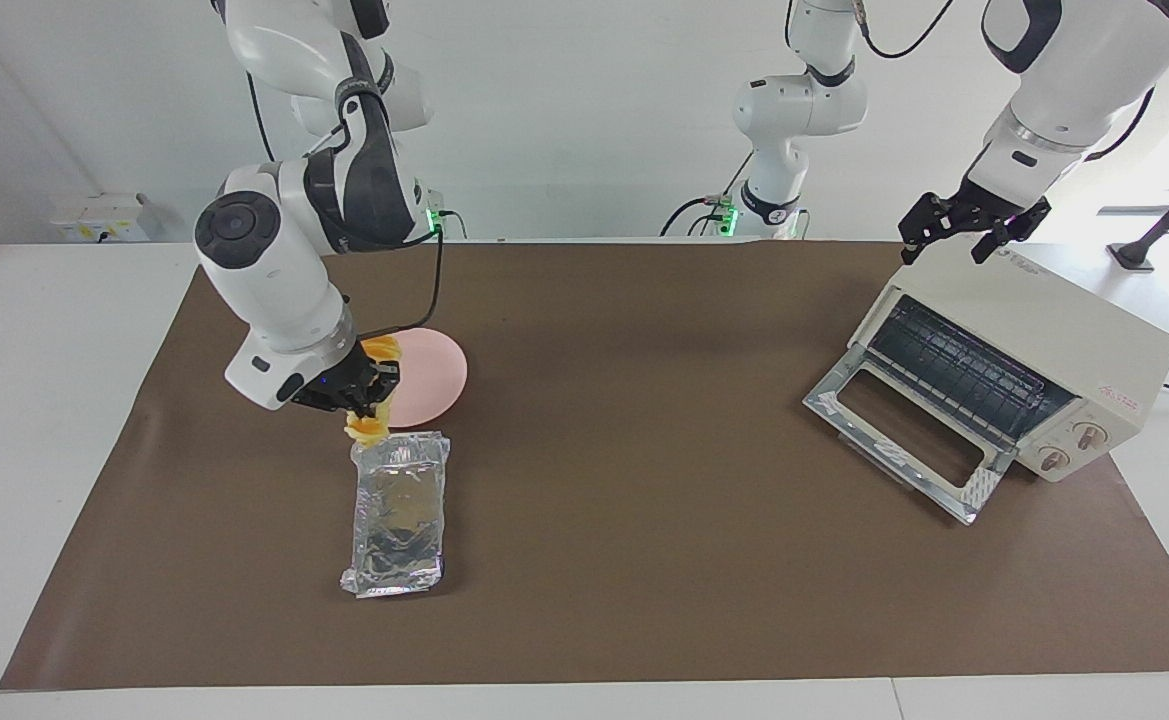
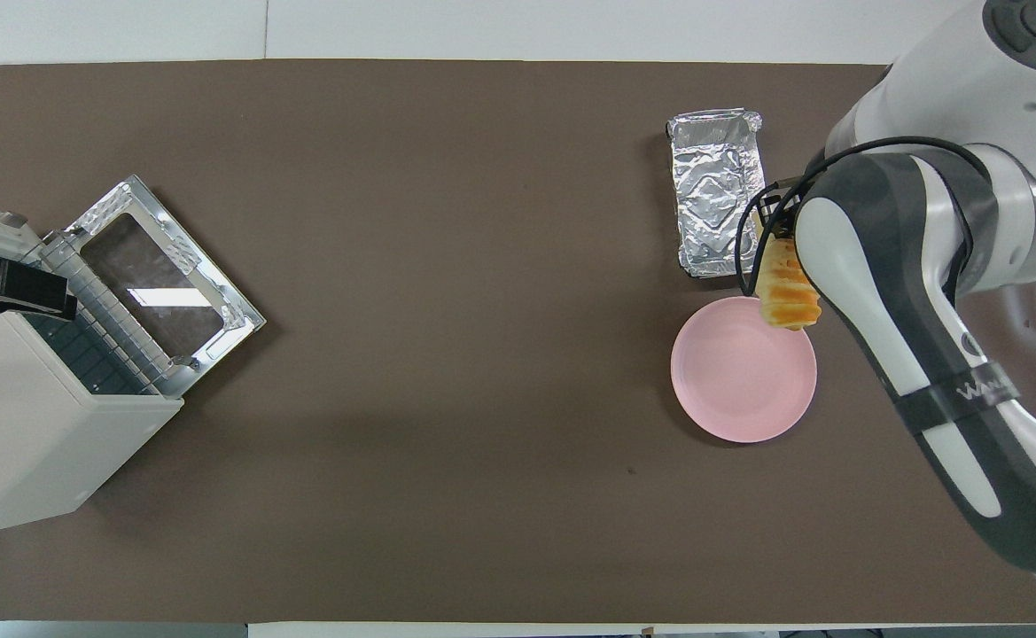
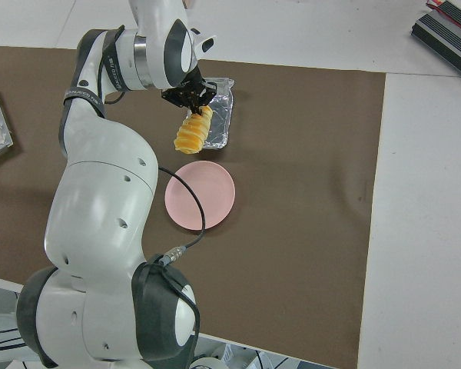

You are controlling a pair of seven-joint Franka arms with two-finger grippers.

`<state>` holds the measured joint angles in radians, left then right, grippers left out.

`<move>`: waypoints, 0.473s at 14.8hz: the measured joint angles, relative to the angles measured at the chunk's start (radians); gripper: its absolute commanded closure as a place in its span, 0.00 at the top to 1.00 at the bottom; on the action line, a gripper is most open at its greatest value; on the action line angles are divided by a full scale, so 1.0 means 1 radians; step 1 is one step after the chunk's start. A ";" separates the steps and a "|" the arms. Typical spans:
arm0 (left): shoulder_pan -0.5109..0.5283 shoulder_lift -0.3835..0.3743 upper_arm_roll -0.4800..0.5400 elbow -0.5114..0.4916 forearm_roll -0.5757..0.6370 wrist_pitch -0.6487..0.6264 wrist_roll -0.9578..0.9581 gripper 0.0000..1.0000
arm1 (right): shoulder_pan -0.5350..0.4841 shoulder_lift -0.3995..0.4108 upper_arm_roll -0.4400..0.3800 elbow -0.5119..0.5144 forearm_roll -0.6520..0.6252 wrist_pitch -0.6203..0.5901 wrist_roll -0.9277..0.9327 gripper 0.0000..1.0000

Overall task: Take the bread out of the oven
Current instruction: 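Carry the bread slices onto the pink plate with the right gripper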

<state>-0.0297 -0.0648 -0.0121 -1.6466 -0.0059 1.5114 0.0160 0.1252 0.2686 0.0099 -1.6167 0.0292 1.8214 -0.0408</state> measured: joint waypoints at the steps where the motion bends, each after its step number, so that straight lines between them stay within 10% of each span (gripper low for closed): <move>1: 0.000 0.000 0.000 0.000 0.000 0.000 0.000 1.00 | 0.000 -0.049 0.000 -0.084 0.001 0.045 0.000 0.00; 7: 0.000 0.000 0.000 0.000 0.000 0.000 0.000 1.00 | 0.003 -0.261 0.004 -0.562 0.004 0.412 0.025 0.00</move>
<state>-0.0297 -0.0648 -0.0121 -1.6466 -0.0059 1.5114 0.0160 0.1280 0.0080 0.0143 -2.1788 0.0335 2.2336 -0.0159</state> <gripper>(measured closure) 0.000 0.930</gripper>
